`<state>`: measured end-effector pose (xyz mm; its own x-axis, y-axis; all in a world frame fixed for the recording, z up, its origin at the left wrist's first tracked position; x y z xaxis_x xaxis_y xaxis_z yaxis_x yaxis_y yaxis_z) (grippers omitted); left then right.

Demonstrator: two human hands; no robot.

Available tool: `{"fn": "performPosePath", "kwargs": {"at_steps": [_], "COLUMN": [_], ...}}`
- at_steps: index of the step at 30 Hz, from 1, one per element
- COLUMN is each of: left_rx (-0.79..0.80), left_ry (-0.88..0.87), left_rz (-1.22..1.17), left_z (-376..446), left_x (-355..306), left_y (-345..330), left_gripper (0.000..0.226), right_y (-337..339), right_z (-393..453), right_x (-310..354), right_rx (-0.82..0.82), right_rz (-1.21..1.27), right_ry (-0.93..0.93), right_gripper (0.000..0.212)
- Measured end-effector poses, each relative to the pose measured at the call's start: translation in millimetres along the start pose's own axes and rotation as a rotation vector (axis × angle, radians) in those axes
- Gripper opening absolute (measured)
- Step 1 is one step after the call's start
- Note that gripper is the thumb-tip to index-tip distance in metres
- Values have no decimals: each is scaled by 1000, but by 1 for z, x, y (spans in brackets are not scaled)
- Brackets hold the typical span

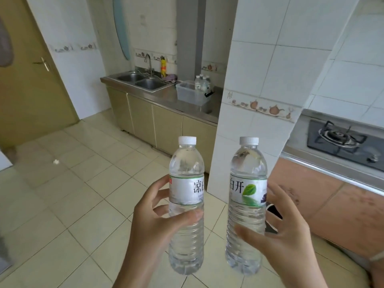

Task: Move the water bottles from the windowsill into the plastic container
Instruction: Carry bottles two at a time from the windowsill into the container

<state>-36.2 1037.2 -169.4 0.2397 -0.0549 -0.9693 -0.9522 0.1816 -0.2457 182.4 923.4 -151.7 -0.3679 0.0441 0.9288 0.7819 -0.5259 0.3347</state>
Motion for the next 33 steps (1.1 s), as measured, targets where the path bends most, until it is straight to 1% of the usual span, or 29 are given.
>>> {"fn": "performPosePath", "kwargs": {"at_steps": [3,8,13,19,23,27,33], "left_rx": [-13,-55,-76,-103,-95,-55,92], "left_ry": [-6,-30,-43,-31,-8,-5,-18], "left_rz": [4,4,43,26,15,22,45], "left_z": [67,180,288,406,494,587,708], "left_x": [7,12,2,4,10,10,-2], "left_y": [-7,-23,-35,-30,-20,-15,-35], "left_gripper": [86,81,82,85,86,83,84], "right_y": [-19,-53,-87,-135,-175,-212,-244], "right_z": [67,189,303,418,492,566,664], "right_x": [-11,-27,-24,-31,-33,-31,-25], "right_rx": [-4,38,84,123,106,62,-24], "right_rz": [30,59,62,55,60,45,15], "right_ry": [5,3,13,1,-18,-30,-24], "right_gripper": [95,93,92,92,88,87,90]}}
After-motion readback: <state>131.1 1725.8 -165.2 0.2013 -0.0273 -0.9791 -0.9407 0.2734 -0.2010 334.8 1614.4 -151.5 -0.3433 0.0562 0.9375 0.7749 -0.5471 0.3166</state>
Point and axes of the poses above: each hand's wrist, its own z-axis towards the middle knuckle, its own y-axis out of the back of the hand, x = y × z, the point moved 7 cm from there along z, towards the middle knuckle, and after that the axes turned 12 degrees about -z, right-handed, at the moved point
